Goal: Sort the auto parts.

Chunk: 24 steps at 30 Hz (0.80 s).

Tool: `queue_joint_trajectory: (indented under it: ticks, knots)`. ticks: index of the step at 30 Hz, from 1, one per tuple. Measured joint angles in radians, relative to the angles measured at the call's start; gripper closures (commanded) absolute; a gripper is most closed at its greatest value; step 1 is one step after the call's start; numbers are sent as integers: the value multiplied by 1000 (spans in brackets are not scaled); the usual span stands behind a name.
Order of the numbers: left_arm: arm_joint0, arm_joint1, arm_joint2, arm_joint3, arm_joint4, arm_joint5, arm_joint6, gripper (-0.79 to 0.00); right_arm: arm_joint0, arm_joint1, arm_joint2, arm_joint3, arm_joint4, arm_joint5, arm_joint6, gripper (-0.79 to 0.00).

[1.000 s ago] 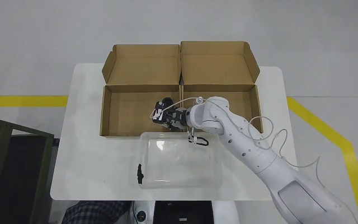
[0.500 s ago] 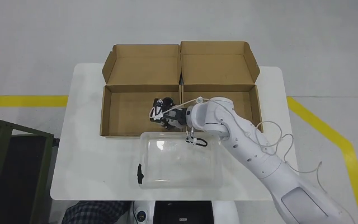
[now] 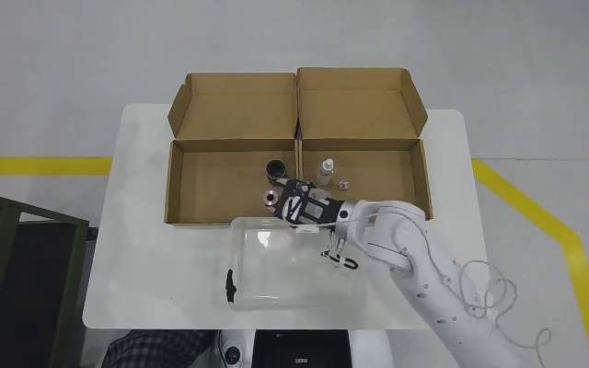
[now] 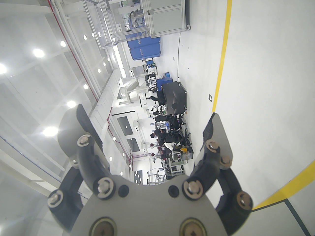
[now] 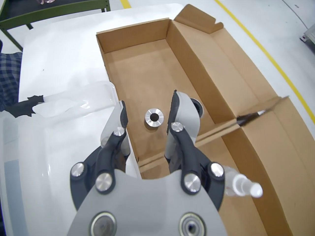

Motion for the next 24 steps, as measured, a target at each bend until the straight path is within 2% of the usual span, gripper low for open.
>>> queue_joint_trajectory:
  ticks: [8,10,13,16,18,24]
  knots:
    - [0,0,0,0,0,0,0,-785,-263,45,209,-156,-114,43,-166,-385]
    - [0,0,0,0,0,0,0,-785,-317,52,255,-181,-133,61,-214,-474]
    - [0,0,0,0,0,0,0,-785,-405,62,329,-221,-167,89,-291,-554]
    - [0,0,0,0,0,0,0,-785,-491,70,404,-251,-190,116,-363,-727]
    - [0,0,0,0,0,0,0,-785,-548,75,458,-268,-207,131,-420,-785]
    - [0,0,0,0,0,0,0,-785,-702,82,591,-288,-200,187,-550,-785]
